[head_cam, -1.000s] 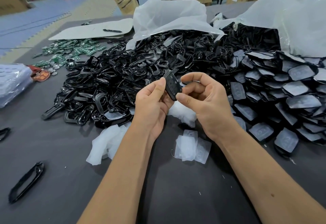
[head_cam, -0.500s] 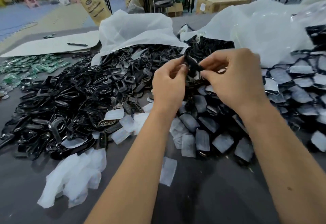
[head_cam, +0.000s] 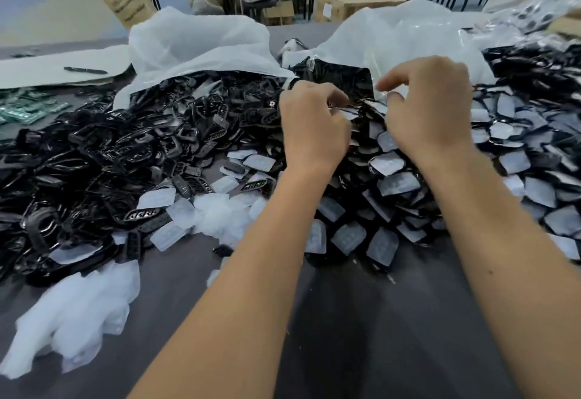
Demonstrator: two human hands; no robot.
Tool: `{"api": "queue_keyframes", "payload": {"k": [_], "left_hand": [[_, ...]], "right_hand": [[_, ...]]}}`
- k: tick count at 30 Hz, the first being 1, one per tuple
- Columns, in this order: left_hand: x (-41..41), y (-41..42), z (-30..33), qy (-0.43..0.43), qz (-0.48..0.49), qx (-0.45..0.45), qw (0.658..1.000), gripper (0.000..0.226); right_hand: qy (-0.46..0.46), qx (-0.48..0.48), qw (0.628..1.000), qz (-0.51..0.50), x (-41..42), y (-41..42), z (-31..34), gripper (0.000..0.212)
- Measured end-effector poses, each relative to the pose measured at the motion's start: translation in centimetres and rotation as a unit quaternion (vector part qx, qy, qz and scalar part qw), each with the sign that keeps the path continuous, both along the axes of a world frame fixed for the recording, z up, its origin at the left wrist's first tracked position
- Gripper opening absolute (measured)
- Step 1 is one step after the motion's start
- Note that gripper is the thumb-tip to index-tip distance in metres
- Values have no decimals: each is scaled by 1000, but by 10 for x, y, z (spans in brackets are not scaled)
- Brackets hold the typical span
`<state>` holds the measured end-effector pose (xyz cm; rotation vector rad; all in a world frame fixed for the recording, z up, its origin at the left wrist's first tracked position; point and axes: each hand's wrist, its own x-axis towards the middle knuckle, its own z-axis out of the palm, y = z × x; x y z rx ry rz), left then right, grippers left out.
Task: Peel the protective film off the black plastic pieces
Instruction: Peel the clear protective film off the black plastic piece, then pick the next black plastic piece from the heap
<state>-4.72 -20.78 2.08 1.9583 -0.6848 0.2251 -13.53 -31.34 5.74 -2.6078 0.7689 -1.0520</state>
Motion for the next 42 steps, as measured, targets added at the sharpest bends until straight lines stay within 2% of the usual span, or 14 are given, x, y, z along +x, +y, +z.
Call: {"api": "queue_keyframes", "payload": {"k": [3, 5, 8, 10, 13, 17, 22, 24, 26, 28, 31, 33, 36, 42], "left_hand": [[2, 30, -9, -2, 62, -16, 998, 38], [9, 56, -18, 0, 100, 22, 995, 39], [22, 102, -35, -7, 156, 148, 977, 36], [28, 132, -44, -3, 207, 228, 951, 31], [30, 160, -50, 22, 259, 321, 911, 32], [41, 176, -53, 17, 237, 307, 922, 33], [40, 185, -50, 44, 227, 158, 960, 15], [39, 189, -50, 30, 229, 132, 964, 15], [40, 197, -51, 2, 250, 176, 952, 27], [40, 206, -54, -8, 287, 254, 924, 34], [39, 218, -57, -12, 288, 322, 902, 32], [38, 225, -60, -14, 272, 281, 920, 26], [34, 234, -65, -26, 248, 147, 957, 8], [28, 233, -62, -42, 227, -31, 972, 10]], "right_hand": [[-34, -25, 998, 56, 11, 41, -9, 34], [-19, -16, 993, 118, 19, 67, -18, 32], [106, 22, 974, 198, 35, 97, -36, 32], [215, -2, 952, 217, 45, 114, -49, 36], [271, -43, 941, 198, 56, 129, -61, 36], [245, -7, 954, 175, 63, 132, -63, 26], [163, 51, 970, 175, 66, 130, -68, 25], [108, 104, 972, 179, 66, 134, -75, 24], [49, 167, 965, 196, 66, 145, -83, 19], [0, 210, 954, 214, 65, 158, -91, 14], [-61, 248, 939, 231, 65, 176, -99, 13], [-82, 260, 929, 250, 64, 185, -104, 15], [-85, 270, 920, 270, 60, 190, -109, 17], [-117, 327, 900, 262, 63, 186, -109, 18]]}}
